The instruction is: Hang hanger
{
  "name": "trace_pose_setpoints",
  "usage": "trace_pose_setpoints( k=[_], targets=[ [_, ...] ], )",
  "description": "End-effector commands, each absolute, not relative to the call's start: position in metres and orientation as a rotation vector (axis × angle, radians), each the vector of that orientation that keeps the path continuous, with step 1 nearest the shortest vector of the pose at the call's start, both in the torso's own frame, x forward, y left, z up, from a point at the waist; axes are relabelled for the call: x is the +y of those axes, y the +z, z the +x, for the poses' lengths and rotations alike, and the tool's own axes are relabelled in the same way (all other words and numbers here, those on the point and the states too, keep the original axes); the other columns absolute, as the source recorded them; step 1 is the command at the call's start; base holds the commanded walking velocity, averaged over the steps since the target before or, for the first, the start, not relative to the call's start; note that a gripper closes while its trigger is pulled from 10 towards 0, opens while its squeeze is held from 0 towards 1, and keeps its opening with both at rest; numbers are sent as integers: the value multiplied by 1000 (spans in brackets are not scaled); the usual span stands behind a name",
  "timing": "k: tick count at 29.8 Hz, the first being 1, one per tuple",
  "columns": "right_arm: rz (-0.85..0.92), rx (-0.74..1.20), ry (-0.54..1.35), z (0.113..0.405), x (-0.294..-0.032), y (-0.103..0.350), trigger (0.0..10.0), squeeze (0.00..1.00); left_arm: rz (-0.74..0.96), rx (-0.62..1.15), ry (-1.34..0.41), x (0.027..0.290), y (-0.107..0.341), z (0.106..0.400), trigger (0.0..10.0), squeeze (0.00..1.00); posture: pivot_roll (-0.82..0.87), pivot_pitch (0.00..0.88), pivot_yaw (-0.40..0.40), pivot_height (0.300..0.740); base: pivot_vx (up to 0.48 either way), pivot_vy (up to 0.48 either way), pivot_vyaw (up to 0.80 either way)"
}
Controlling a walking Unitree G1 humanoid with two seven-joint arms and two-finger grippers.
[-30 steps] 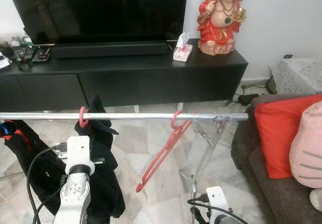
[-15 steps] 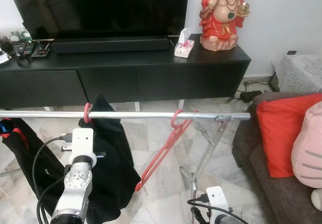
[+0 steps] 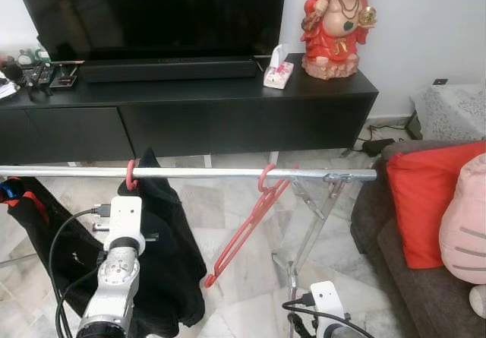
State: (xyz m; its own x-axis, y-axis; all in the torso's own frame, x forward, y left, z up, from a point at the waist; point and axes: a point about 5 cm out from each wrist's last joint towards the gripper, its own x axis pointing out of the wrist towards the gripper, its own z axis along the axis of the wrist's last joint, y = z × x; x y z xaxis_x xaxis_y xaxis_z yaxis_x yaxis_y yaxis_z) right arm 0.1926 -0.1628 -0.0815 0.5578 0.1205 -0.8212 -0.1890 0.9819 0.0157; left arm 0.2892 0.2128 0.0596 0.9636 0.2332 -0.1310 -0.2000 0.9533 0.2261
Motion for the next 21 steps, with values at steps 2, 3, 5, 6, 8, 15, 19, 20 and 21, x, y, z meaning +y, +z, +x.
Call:
trace_pose_setpoints(
  k=[2,3,5,6,8,15,19,20,21],
  targets=[
    [-80,972,185,191,-164,-82,10000,0,230,254,205,211,42,280,10000,0,-94,0,-18,740,0,0,0],
    [-80,972,185,191,-164,-82,10000,0,230,254,205,211,42,280,10000,0,-94,0,-18,740,0,0,0],
    [-81,972,186,191,-164,-82,10000,0,233,276,198,209,38,278,10000,0,-95,0,-18,740,0,0,0],
    [-81,972,187,191,-164,-82,10000,0,235,281,196,209,37,277,10000,0,-95,0,-18,740,0,0,0],
    [-81,972,187,191,-164,-82,10000,0,234,277,198,209,37,277,10000,0,-96,0,-18,740,0,0,0],
    [-82,972,186,191,-164,-82,10000,0,206,187,233,212,50,281,10000,1000,-95,0,-18,740,0,0,0],
    [-81,972,186,191,-164,-82,10000,0,205,176,234,212,52,281,10000,1000,-95,0,-18,740,0,0,0],
    [-81,972,186,191,-164,-82,10000,0,207,176,233,212,52,281,10000,1000,-95,0,-18,740,0,0,0],
    [-81,972,186,191,-164,-82,10000,0,207,175,234,212,52,281,10000,1000,-95,0,-18,740,0,0,0]
  ],
)
